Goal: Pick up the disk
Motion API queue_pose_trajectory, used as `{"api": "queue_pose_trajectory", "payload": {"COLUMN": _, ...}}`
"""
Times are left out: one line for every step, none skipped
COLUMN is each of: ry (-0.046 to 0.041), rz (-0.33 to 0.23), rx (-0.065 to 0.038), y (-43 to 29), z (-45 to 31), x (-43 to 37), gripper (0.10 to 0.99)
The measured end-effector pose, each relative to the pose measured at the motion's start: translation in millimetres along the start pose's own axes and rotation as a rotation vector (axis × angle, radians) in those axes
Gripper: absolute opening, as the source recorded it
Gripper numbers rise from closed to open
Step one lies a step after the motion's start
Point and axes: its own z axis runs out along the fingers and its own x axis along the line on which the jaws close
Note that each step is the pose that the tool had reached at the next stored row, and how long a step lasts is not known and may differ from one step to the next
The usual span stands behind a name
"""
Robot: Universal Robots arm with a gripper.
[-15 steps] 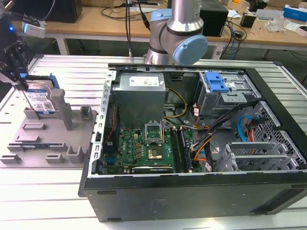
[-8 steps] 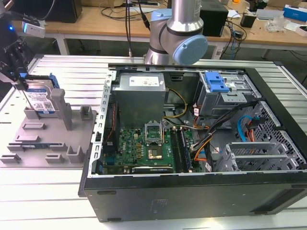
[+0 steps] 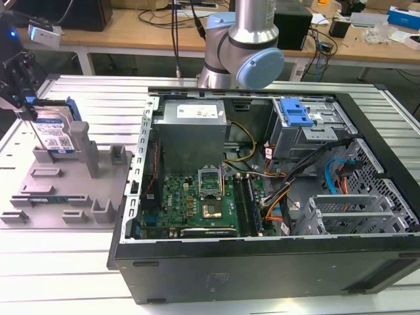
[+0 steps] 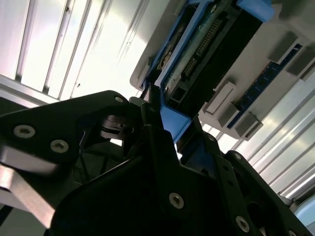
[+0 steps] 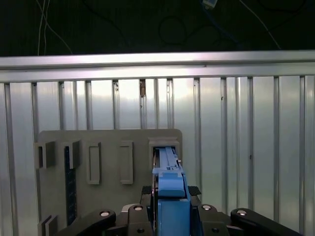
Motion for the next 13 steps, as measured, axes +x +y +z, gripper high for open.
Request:
{"api": "queue_pose_trajectory", "payload": {"ry": 0.0, "rz": 0.0, "rx": 0.0, "y": -0.1, "z": -1.8, "x": 0.0, "gripper": 0.365}}
{"api": "queue_pose_trajectory", "payload": {"ry": 0.0, "rz": 0.0, "rx": 0.0, "y": -0.1, "z": -4.7, "x": 0.0, "gripper": 0.365}}
{"api": "queue_pose_trajectory", "payload": {"ry": 0.0, "rz": -0.001, "rx": 0.0, "y": -0.1, "z": -7.2, "x": 0.0, "gripper": 0.365}}
{"api": "queue_pose_trajectory", "payload": {"ry": 0.0001, "rz": -0.001, "rx": 0.0, "y": -0.2, "z": -10.6, "x": 0.0, "gripper": 0.365}}
{"api": "queue_pose_trajectory", "payload": {"ry": 0.0, "rz": -0.001, "rx": 0.0, "y": -0.2, "z": -13.3, "x": 0.0, "gripper": 0.365}}
{"api": "queue_pose_trajectory", "payload": {"ry": 0.0, "rz": -0.001, "rx": 0.0, "y": -0.3, "z": -17.2, "x": 0.0, "gripper": 0.365}}
{"api": "queue_pose_trajectory", "payload": {"ry": 0.0001, "rz": -0.001, "rx": 0.0, "y": -0.4, "z": -20.0, "x": 0.1, "gripper": 0.365}}
{"api": "queue_pose_trajectory", "payload": {"ry": 0.0, "rz": -0.001, "rx": 0.0, "y": -0.5, "z": -25.1, "x": 0.1, "gripper": 0.365}}
{"api": "queue_pose_trajectory", "payload": {"ry": 0.0, "rz": -0.001, "rx": 0.0, "y": -0.5, "z": -28.2, "x": 0.1, "gripper": 0.365}}
{"api": "queue_pose_trajectory", "payload": {"ry": 0.0, "rz": -0.001, "rx": 0.0, "y": -0.6, "z": -31.1, "x": 0.1, "gripper": 0.365}}
{"api": "queue_pose_trajectory", "payload": {"ry": 0.0, "rz": -0.001, "rx": 0.0, "y": -0.7, "z": -35.2, "x": 0.1, "gripper": 0.365}}
{"api": "queue_pose_trajectory", "payload": {"ry": 0.0, "rz": -0.001, "rx": 0.0, "y": -0.7, "z": -37.8, "x": 0.1, "gripper": 0.365}}
{"api": "queue_pose_trajectory", "payload": {"ry": 0.0001, "rz": -0.001, "rx": 0.0, "y": -0.8, "z": -42.1, "x": 0.1, "gripper": 0.365}}
